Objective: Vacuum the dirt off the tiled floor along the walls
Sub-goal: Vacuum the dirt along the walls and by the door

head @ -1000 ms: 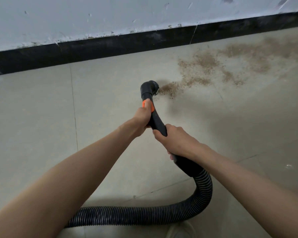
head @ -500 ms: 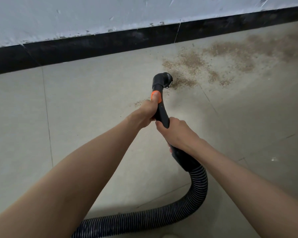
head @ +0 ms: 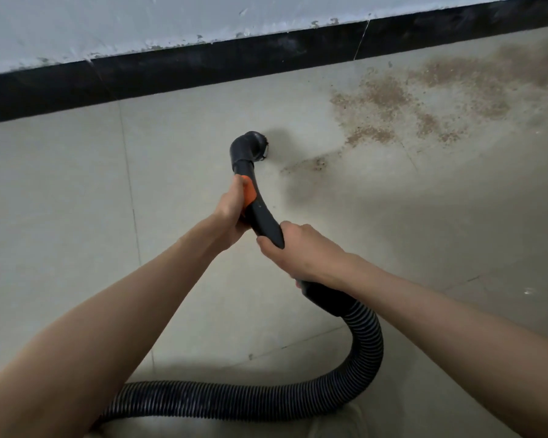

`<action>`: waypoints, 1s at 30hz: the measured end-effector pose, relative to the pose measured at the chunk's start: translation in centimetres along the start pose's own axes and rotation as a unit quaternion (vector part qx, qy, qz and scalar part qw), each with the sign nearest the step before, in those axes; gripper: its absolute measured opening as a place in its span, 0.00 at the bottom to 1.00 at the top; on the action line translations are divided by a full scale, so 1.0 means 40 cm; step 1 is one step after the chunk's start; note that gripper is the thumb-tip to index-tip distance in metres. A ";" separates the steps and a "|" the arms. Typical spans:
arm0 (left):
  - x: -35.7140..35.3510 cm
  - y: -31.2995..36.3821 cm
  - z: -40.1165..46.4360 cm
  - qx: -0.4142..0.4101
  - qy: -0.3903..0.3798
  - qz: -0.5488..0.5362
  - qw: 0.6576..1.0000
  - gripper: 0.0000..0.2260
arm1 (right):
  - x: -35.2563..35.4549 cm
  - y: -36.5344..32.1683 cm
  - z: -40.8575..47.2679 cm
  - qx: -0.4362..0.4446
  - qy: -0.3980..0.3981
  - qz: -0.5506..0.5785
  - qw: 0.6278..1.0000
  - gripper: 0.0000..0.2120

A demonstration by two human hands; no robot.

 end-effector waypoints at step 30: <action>0.220 -0.162 -0.152 0.011 0.138 -0.044 0.989 0.12 | -0.083 -0.090 -0.216 0.058 -0.142 -0.054 0.987 0.17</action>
Point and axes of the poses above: each hand's wrist, its own z-axis towards the middle knuckle, its own x-axis out of the back of the hand, y = z × x, the point moved 1 cm from there along z, towards the middle knuckle, and after that the axes turned 10 degrees about y, right-handed, at the moved point
